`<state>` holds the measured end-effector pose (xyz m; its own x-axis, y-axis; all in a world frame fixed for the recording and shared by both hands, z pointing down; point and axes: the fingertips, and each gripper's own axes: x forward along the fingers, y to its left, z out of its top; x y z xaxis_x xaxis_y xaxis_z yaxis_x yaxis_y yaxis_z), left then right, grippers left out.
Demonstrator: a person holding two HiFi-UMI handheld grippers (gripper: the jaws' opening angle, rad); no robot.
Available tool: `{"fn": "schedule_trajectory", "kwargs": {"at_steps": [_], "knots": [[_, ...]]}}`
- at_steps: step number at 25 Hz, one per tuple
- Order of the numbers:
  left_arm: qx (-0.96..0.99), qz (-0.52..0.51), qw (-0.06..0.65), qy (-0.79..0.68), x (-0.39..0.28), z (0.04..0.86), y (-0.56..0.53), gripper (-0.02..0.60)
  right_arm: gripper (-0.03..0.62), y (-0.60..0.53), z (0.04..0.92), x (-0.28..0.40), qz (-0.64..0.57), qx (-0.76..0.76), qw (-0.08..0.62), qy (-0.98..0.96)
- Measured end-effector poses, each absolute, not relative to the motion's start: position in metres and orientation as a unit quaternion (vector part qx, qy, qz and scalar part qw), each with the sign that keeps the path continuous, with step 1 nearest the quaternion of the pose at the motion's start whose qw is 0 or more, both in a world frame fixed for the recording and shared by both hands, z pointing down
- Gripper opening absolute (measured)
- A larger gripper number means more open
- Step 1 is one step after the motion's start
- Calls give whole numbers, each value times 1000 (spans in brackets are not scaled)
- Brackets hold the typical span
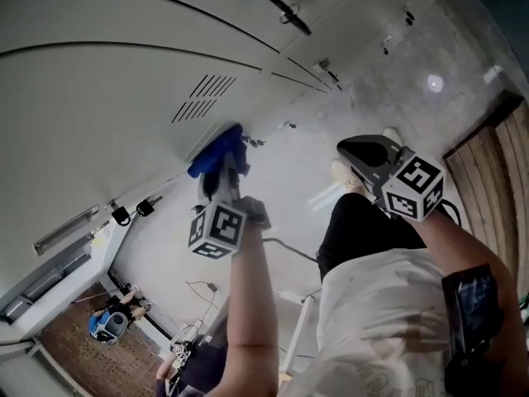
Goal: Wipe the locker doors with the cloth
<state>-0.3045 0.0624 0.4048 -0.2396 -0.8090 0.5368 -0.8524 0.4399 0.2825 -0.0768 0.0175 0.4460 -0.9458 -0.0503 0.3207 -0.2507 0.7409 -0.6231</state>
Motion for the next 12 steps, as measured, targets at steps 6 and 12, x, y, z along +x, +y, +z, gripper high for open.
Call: {"fn": "schedule_trajectory", "kwargs": {"at_steps": [6,12], "knots": [[537,48,251,-804,-319,354,75,129,6,18,446,-83,347,78,144,-923],[501,98,319,-798,-340,451,97,129,6,25,457,-77,348,85,158,-920]]}}
